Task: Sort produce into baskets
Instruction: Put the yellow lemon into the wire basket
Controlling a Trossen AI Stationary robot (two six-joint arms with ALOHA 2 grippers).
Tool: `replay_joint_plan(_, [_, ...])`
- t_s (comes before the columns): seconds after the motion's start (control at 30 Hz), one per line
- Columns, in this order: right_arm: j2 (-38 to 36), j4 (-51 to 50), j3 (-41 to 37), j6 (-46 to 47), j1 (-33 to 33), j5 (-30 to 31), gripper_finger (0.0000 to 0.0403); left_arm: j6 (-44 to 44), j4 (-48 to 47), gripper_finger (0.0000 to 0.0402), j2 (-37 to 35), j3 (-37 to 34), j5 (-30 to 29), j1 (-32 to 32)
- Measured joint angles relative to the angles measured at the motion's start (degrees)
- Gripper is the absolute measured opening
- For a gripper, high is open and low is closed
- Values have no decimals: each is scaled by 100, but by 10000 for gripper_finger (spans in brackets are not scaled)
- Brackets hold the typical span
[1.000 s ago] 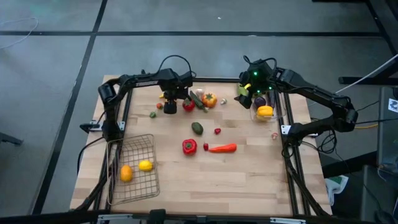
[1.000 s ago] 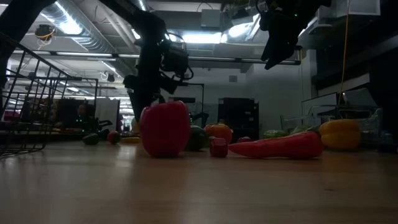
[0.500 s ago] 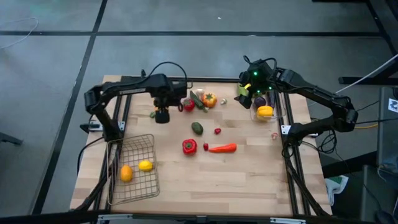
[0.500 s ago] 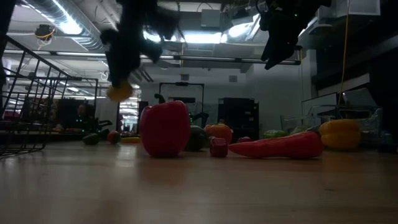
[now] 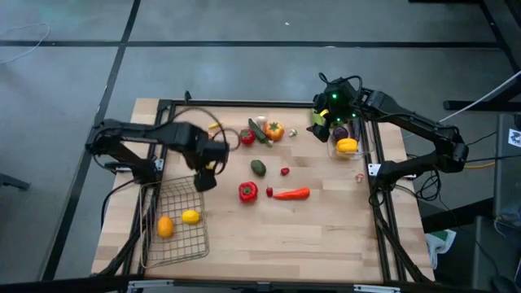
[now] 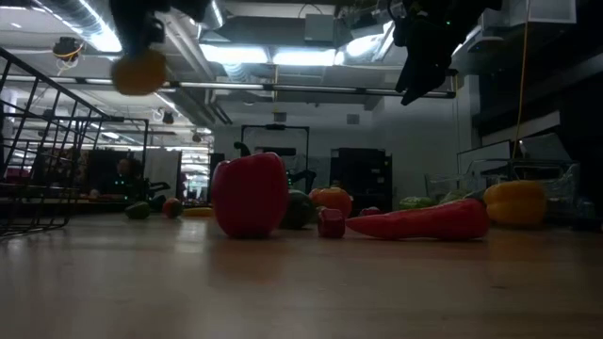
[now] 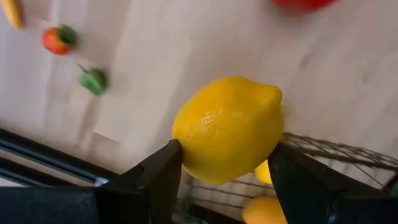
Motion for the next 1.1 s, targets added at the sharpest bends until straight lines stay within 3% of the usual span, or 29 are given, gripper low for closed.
replay_joint_plan(0.3, [1, -9, 0, 1, 1, 0, 372, -1804, 23, 219, 15, -411, -2, -1523])
replay_joint_plan(0.57, [0, -7, 1, 1, 0, 0, 372, -3034, 75, 219, 15, -1064, -2, -2419])
replay_joint_plan(0.9, [0, -4, 0, 1, 1, 0, 372, -3394, 867, 219, 15, -1959, -7, -2657])
replay_joint_plan(1.1, [0, -4, 0, 1, -1, 0, 372, -3221, 924, 219, 17, -2092, -4, -2655])
